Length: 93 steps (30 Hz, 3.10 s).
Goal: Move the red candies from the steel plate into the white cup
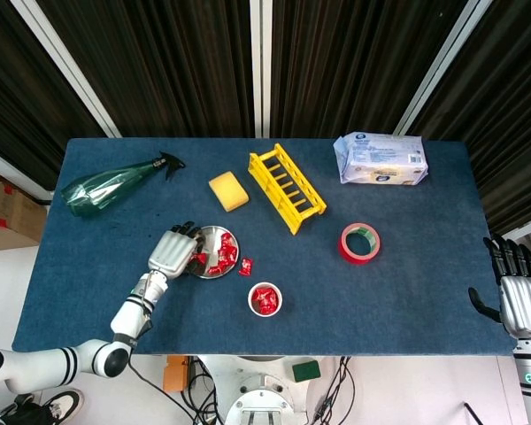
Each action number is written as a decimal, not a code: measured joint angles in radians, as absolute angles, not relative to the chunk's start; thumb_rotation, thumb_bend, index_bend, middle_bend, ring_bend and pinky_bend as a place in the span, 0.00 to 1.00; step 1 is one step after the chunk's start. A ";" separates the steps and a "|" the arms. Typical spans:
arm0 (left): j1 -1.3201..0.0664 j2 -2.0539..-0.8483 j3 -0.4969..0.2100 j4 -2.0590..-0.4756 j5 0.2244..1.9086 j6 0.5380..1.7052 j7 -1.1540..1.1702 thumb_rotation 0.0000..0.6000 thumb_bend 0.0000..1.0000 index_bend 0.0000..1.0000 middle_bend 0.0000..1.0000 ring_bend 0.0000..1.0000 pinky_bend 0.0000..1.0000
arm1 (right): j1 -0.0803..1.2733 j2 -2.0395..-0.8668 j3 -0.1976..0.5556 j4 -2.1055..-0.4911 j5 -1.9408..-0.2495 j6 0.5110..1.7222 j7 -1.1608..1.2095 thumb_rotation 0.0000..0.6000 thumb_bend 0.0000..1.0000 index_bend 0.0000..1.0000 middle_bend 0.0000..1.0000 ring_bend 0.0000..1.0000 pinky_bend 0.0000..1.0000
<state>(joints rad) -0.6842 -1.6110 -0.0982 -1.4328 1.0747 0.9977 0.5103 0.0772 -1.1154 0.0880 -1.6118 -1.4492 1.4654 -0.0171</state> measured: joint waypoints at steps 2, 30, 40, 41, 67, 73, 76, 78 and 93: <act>-0.682 -1.608 -0.099 -1.440 1.081 1.003 0.502 1.00 0.38 0.58 0.23 0.11 0.25 | 0.078 -1.116 0.088 -1.611 -1.449 1.465 -0.017 1.00 0.30 0.00 0.00 0.00 0.00; -0.633 -1.473 -0.087 -1.902 1.288 1.098 0.407 1.00 0.38 0.60 0.24 0.11 0.25 | 0.078 -1.120 0.089 -1.611 -1.444 1.465 -0.035 1.00 0.30 0.00 0.00 0.00 0.00; -0.644 -1.589 -0.063 -1.905 1.330 1.111 0.482 1.00 0.38 0.60 0.24 0.11 0.25 | 0.078 -1.117 0.089 -1.613 -1.444 1.463 -0.032 1.00 0.30 0.00 0.00 0.00 0.00; -0.647 -1.602 -0.064 -1.898 1.331 1.111 0.489 1.00 0.38 0.60 0.24 0.11 0.25 | 0.078 -1.117 0.089 -1.612 -1.444 1.463 -0.031 1.00 0.30 0.00 0.00 0.00 0.00; -0.672 -1.674 -0.072 -1.827 1.335 1.094 0.516 1.00 0.37 0.37 0.24 0.11 0.24 | 0.079 -1.116 0.089 -1.614 -1.443 1.460 -0.029 1.00 0.30 0.00 0.00 0.00 0.00; -0.667 -1.660 -0.069 -1.838 1.338 1.097 0.506 1.00 0.37 0.33 0.24 0.11 0.24 | 0.080 -1.118 0.088 -1.615 -1.442 1.458 -0.033 1.00 0.30 0.00 0.00 0.00 0.00; -0.663 -1.645 -0.073 -1.855 1.348 1.110 0.498 1.00 0.37 0.33 0.24 0.11 0.24 | 0.079 -1.117 0.089 -1.615 -1.441 1.459 -0.032 1.00 0.30 0.00 0.00 0.00 0.00; -0.657 -1.630 -0.085 -1.869 1.358 1.132 0.489 1.00 0.37 0.33 0.24 0.11 0.24 | 0.079 -1.116 0.089 -1.615 -1.440 1.460 -0.030 1.00 0.30 0.00 0.00 0.00 0.00; -0.603 -1.467 -0.203 -1.778 1.213 1.165 0.322 1.00 0.36 0.34 0.22 0.11 0.24 | 0.078 -1.118 0.088 -1.617 -1.442 1.461 -0.039 1.00 0.30 0.00 0.00 0.00 0.00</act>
<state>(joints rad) -0.6031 -1.4665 -0.2032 -1.7779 1.2127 1.1651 0.3217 0.0783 -1.1180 0.0880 -1.6166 -1.4422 1.4611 -0.0387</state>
